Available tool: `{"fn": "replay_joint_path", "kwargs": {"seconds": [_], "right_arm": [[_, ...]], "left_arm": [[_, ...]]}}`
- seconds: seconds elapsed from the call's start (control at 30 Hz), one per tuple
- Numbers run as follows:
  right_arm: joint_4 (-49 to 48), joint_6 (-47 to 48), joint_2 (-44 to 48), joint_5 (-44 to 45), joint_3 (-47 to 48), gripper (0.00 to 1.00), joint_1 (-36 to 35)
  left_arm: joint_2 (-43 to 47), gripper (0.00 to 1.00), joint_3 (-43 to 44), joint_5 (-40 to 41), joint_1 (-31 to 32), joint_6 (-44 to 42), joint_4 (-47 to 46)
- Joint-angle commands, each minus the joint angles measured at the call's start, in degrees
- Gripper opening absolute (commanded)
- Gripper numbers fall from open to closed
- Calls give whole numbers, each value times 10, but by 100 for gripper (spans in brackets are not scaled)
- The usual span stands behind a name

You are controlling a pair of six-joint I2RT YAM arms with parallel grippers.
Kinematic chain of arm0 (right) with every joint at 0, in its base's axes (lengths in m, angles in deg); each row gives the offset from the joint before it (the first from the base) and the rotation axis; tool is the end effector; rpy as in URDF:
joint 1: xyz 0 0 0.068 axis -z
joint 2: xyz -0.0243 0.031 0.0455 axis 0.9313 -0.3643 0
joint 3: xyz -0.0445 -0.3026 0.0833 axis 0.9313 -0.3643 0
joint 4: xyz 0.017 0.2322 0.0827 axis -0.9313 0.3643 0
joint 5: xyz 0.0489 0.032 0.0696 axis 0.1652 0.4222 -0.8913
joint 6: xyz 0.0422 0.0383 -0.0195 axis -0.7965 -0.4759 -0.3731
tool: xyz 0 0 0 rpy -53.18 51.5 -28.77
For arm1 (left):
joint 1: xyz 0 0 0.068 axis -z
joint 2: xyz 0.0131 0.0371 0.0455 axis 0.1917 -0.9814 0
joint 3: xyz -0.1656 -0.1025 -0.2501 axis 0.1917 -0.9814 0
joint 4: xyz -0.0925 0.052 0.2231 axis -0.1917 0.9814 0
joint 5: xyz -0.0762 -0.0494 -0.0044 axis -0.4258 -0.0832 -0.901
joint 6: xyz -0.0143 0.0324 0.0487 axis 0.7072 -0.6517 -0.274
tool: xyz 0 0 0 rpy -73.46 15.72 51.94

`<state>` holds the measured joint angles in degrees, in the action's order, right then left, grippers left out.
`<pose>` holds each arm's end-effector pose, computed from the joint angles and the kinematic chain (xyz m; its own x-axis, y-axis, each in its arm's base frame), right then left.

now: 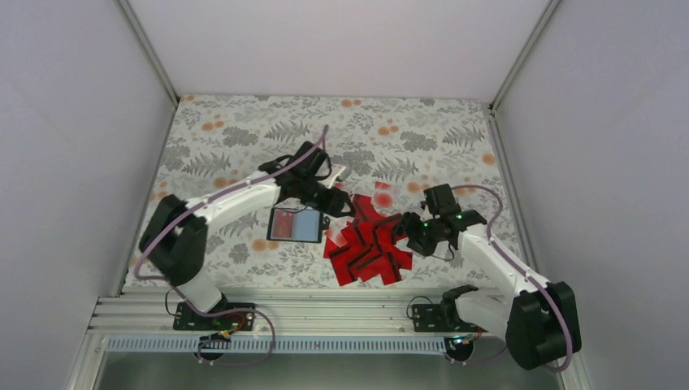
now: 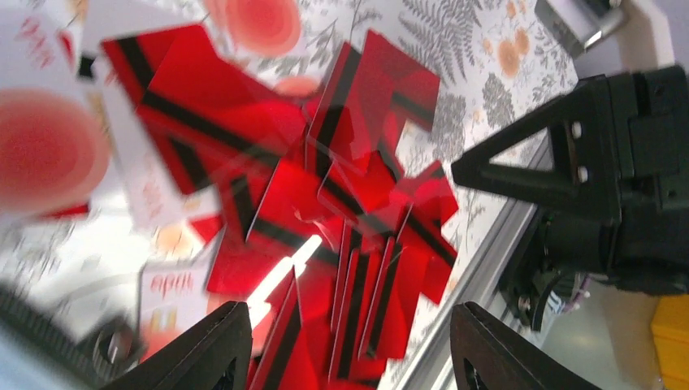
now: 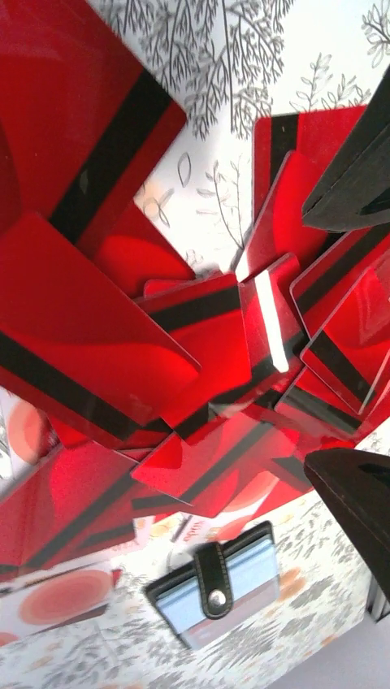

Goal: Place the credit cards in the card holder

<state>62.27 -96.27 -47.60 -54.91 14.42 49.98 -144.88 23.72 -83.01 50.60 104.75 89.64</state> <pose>0.1414 0.0640 0.2295 -0.9045 0.4265 -0.0088 0.3683 0.7912 0.4882 0.2312 -0.2218 0.2834 -0.8560 0.3521 -0.3786 0.5166 0.6121 -0.5987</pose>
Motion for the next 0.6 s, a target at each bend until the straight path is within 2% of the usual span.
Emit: {"fn": "replay_joint_path", "kwargs": {"seconds": [0.0, 0.23, 0.57], "right_arm": [[-90, -45, 32, -64, -60, 68, 53], [-189, -53, 57, -159, -127, 66, 134], [-263, -39, 21, -225, -162, 63, 185]], "left_arm": [[-94, 61, 87, -27, 17, -38, -12], [-224, 51, 193, -36, 33, -18, -11], [-372, 48, 343, -62, 70, 12, -6]]}}
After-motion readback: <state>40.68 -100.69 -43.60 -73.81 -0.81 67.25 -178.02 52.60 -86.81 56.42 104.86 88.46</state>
